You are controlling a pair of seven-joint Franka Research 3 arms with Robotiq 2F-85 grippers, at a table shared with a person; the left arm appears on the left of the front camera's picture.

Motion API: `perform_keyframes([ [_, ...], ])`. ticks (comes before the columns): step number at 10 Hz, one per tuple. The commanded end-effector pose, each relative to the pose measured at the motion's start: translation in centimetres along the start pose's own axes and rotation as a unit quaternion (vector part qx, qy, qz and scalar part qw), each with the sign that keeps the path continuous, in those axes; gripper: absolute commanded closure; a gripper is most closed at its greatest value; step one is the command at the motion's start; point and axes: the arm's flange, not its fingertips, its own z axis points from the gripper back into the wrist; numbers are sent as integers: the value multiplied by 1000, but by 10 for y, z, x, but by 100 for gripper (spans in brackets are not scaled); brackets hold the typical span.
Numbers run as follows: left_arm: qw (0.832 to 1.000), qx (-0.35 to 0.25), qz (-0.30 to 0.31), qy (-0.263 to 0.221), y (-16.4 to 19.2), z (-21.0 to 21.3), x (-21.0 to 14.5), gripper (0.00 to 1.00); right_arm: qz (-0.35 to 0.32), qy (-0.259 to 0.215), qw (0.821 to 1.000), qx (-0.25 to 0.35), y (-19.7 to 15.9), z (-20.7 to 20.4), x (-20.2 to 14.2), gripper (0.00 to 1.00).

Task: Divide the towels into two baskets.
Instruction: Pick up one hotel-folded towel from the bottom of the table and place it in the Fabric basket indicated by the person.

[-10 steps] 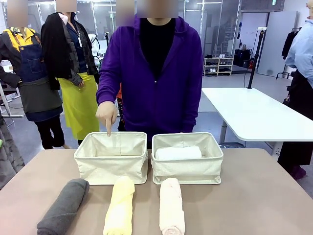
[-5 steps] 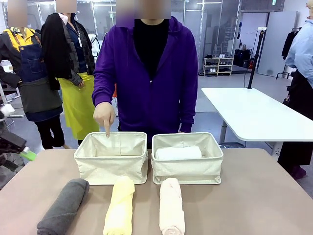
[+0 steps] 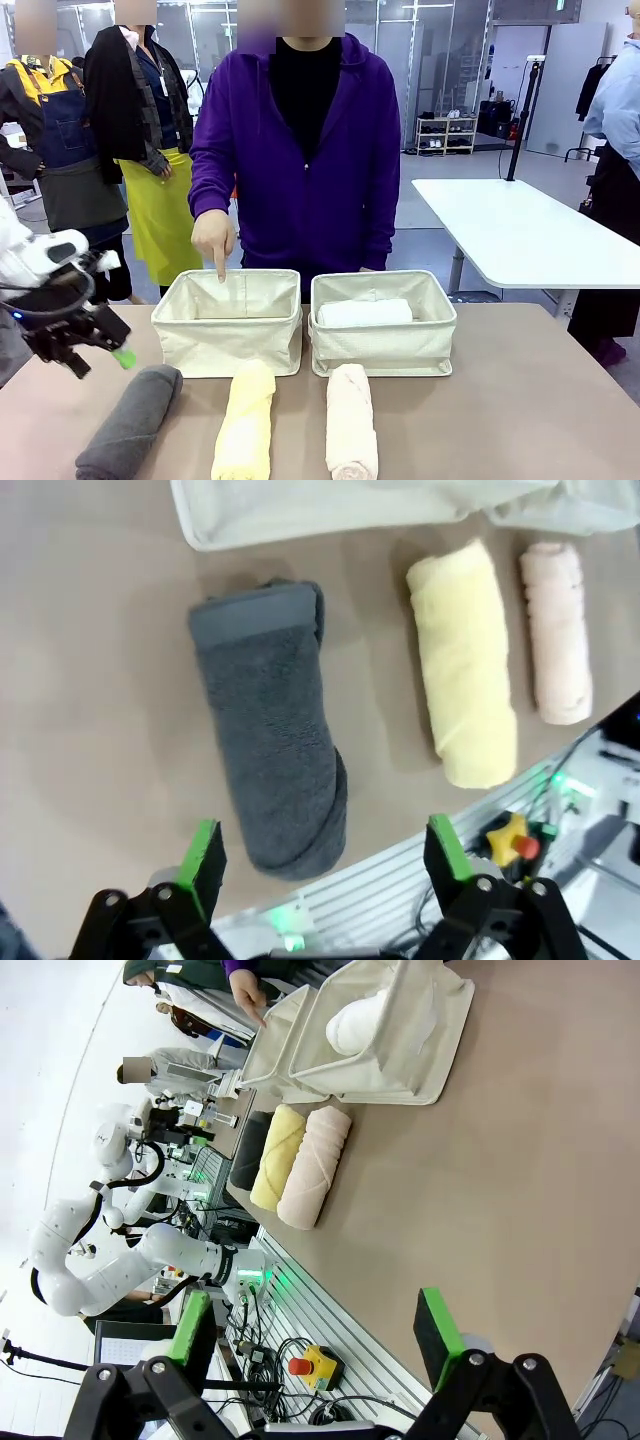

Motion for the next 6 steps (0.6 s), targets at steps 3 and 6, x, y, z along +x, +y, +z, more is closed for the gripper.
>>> perform_keyframes([
  [3,999,30,-2,22,-3,-97,-125,0,4,5,1000,-4,4,2,-3,0],
  [6,994,108,-7,-15,2,-109,-130,0,4,5,1000,-4,4,2,-3,0],
])
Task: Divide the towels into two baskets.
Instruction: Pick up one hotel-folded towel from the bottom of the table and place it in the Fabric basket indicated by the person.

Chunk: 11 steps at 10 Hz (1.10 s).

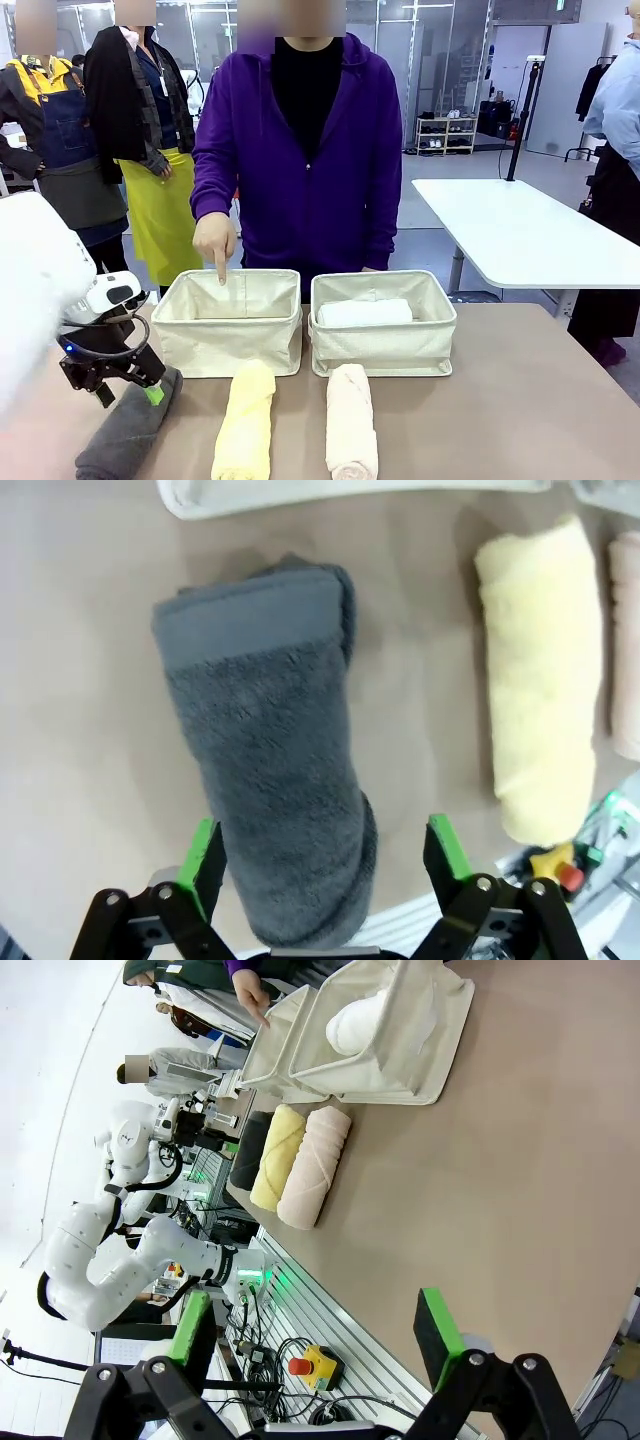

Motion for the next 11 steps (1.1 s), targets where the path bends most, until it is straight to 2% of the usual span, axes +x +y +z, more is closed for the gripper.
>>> perform_keyframes([
  [1,997,58,-11,-48,9,-46,-141,0,4,5,1000,-4,4,2,-3,0],
  [3,999,38,-1,-22,11,-55,-145,0,4,5,1000,-4,4,2,-3,0],
  [4,1000,30,4,7,13,-59,-144,0,4,5,1000,-4,4,2,-3,0],
  [5,998,54,-3,-21,0,-11,4,0,4,5,1000,-4,4,2,-3,0],
  [11,998,68,2,-11,2,-20,3,0,4,5,1000,-4,4,2,-3,0],
])
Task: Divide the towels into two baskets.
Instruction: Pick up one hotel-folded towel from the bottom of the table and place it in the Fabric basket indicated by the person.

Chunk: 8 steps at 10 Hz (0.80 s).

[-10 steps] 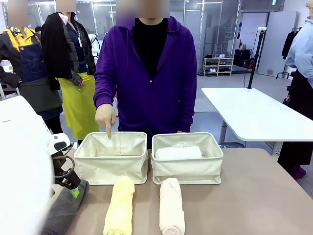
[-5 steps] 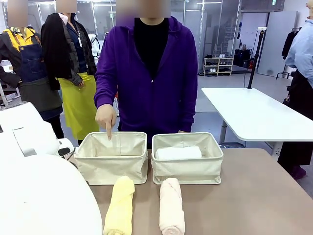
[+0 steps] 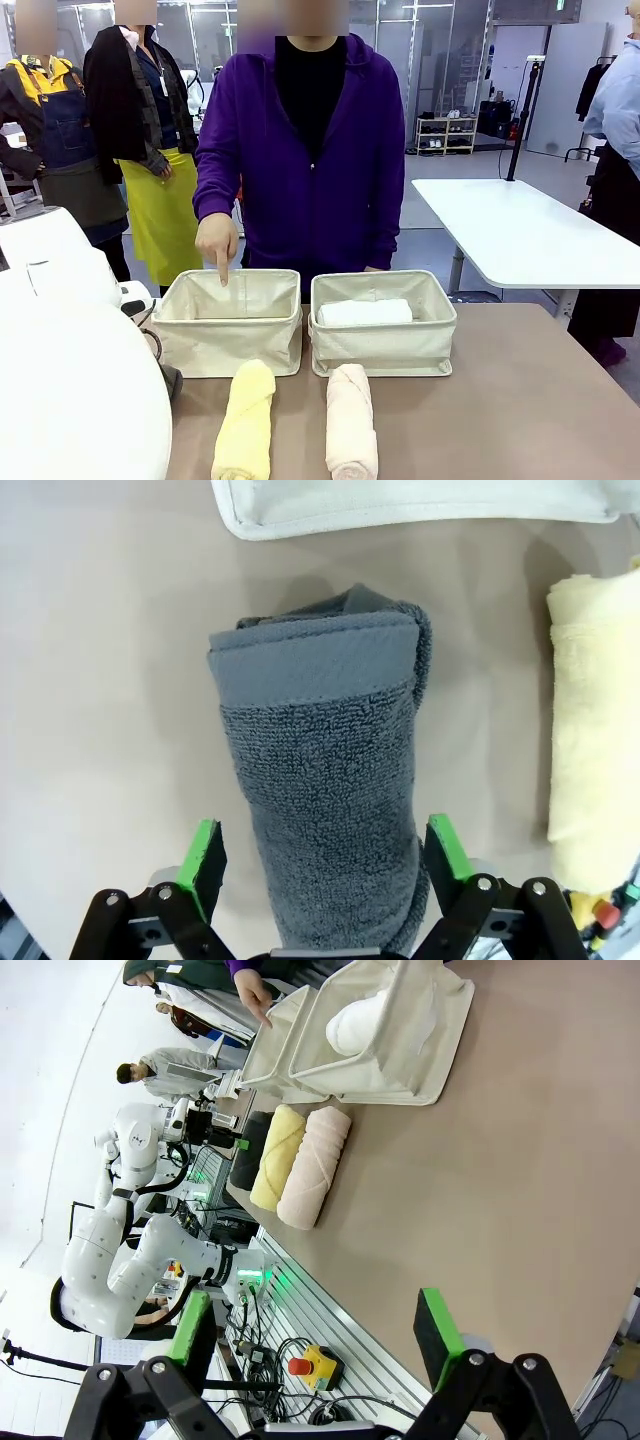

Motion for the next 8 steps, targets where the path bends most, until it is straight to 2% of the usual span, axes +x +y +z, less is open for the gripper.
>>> perform_keyframes([
  [1,1000,13,1,1,1,-5,-2,0,4,5,1000,-4,4,2,-3,0],
  [6,1000,23,1,2,-1,-16,-2,0,4,5,1000,-4,4,2,-3,0],
  [8,1000,8,-6,12,-4,-20,-4,0,4,5,1000,-4,4,2,-3,0],
])
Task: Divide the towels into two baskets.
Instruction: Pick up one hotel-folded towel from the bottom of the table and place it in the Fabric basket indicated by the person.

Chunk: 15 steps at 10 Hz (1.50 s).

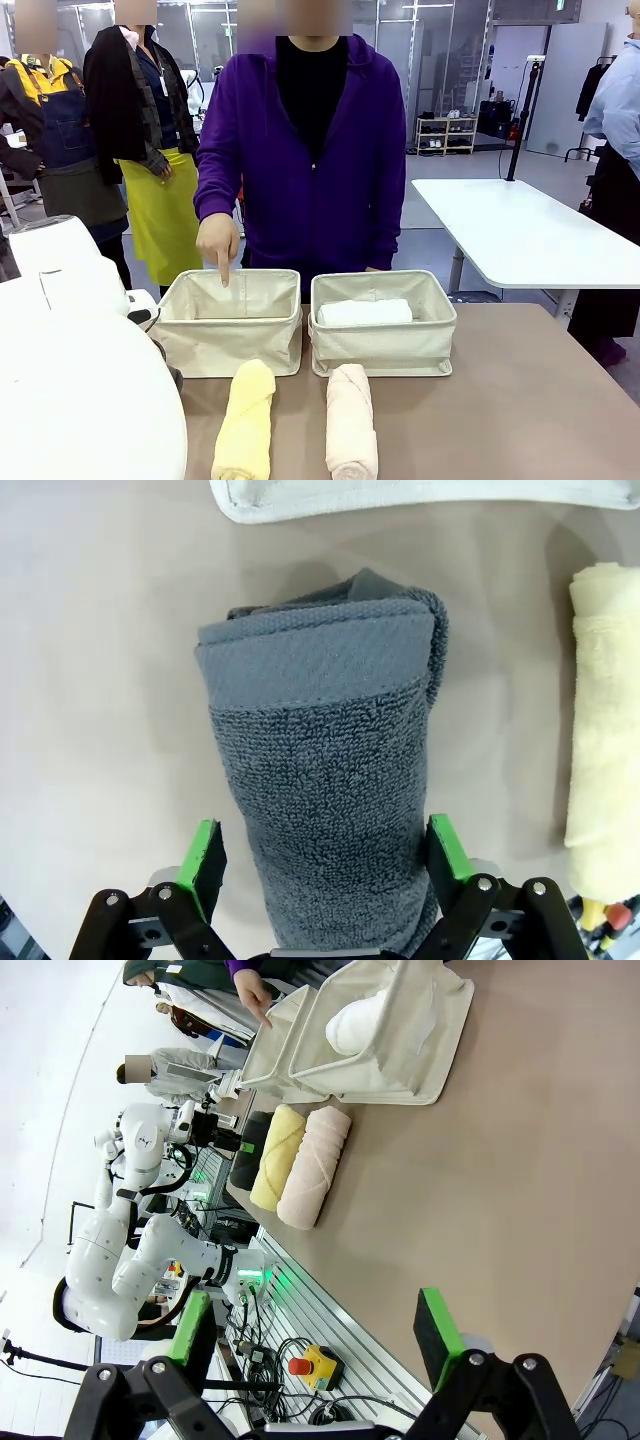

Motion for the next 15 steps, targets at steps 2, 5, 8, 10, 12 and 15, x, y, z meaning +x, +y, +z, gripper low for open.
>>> perform_keyframes([
  [2,1000,-14,-9,11,-3,-9,-6,0,4,5,1000,-4,4,2,-3,0],
  [5,1000,-15,-7,14,-2,-12,-8,27,4,5,1000,-4,4,2,-3,0],
  [8,1000,-18,-8,11,-3,-10,-8,56,4,5,1000,-4,4,2,-3,0],
  [10,1000,-19,-6,5,-2,-6,-7,75,4,5,1000,-4,4,2,-3,0],
  [12,1000,-16,-24,10,0,20,-6,74,4,5,1000,-4,4,2,-3,0],
  [15,997,-55,-57,5,-1,84,-6,74,4,5,1000,-4,4,2,-3,0],
])
